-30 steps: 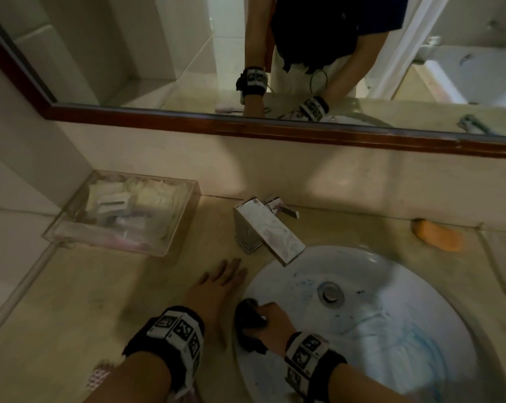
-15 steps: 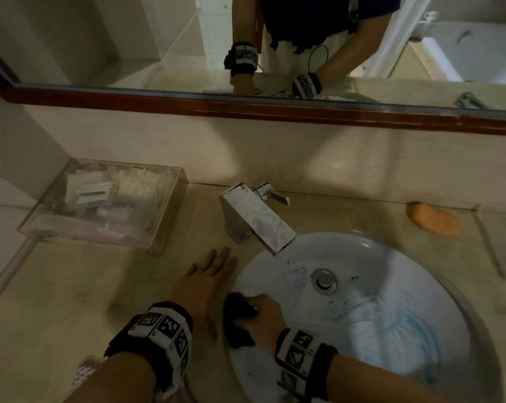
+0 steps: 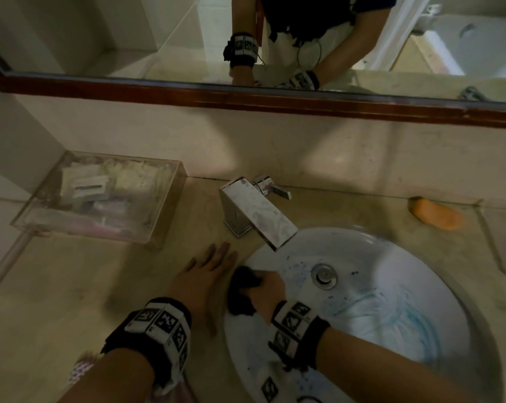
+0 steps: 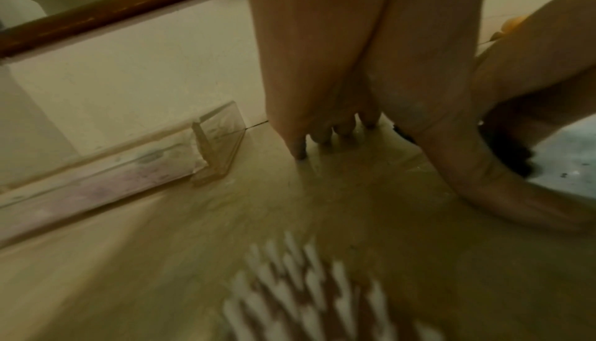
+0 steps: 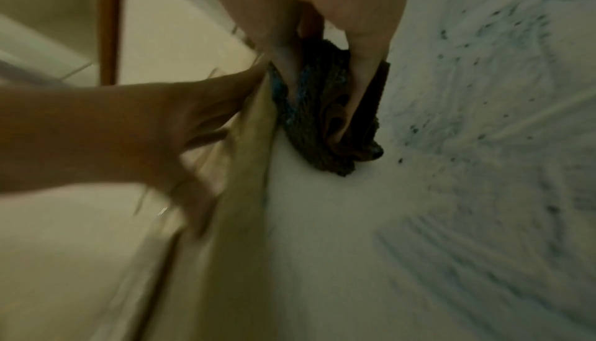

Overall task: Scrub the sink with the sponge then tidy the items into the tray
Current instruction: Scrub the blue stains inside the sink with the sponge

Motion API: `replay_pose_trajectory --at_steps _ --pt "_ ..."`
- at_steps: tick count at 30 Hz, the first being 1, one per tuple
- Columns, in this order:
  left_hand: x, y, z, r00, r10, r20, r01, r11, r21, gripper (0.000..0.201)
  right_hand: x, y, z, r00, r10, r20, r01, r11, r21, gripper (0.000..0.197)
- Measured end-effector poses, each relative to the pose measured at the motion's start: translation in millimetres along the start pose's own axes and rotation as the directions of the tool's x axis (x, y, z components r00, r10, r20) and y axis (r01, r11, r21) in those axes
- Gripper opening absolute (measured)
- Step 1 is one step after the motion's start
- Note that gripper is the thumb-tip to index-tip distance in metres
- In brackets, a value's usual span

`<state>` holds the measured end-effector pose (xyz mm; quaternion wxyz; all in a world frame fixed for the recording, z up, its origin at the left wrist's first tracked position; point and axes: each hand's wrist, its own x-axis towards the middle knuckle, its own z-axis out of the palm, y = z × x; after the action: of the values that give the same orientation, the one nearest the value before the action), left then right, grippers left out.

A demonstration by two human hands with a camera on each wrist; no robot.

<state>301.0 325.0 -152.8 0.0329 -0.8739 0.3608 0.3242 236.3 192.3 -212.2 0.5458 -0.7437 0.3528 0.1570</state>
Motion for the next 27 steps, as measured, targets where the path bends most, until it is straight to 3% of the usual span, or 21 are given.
replay_pose_trajectory --at_steps 3,6,9,12,14,17,20,24,27 --pt "0 0 1 1.0 0.001 -0.008 -0.001 1.0 0.007 0.143 18 -4 -19 0.993 0.081 -0.086 -0.079 0.997 0.026 0.028" --pt "1 0 3 1.0 -0.007 -0.006 0.007 1.0 0.005 0.143 19 -4 -29 0.994 0.077 -0.075 -0.077 0.997 -0.006 0.03" --pt "2 -1 3 1.0 -0.017 -0.006 0.017 1.0 -0.004 0.143 -6 0 -29 0.998 -0.018 0.063 0.016 1.0 0.026 0.031" --pt "3 -3 3 1.0 -0.014 0.002 0.014 1.0 -0.011 0.142 -49 14 -21 0.959 -0.083 0.272 0.126 0.981 -0.147 0.024" --pt "4 -2 3 1.0 -0.014 0.014 0.014 1.0 -0.001 0.144 -61 24 -13 0.946 -0.057 0.318 0.129 0.969 -0.212 0.026" --pt "3 -1 2 1.0 -0.022 0.019 0.023 1.0 -0.008 0.142 -45 21 -1 0.966 -0.031 0.255 0.086 0.974 -0.208 0.014" --pt "4 -1 3 1.0 -0.02 -0.005 0.02 1.0 0.006 0.139 -4 9 1 1.0 -0.006 0.022 0.01 0.984 -0.179 0.026" --pt "5 -2 5 1.0 -0.028 -0.01 0.028 1.0 0.01 0.135 37 1 -32 0.97 0.154 -0.186 -0.142 0.987 0.078 0.037" --pt "6 -3 5 0.999 -0.036 0.006 0.036 0.999 0.018 0.141 43 5 -49 0.954 0.15 -0.258 -0.124 0.986 0.115 0.037"
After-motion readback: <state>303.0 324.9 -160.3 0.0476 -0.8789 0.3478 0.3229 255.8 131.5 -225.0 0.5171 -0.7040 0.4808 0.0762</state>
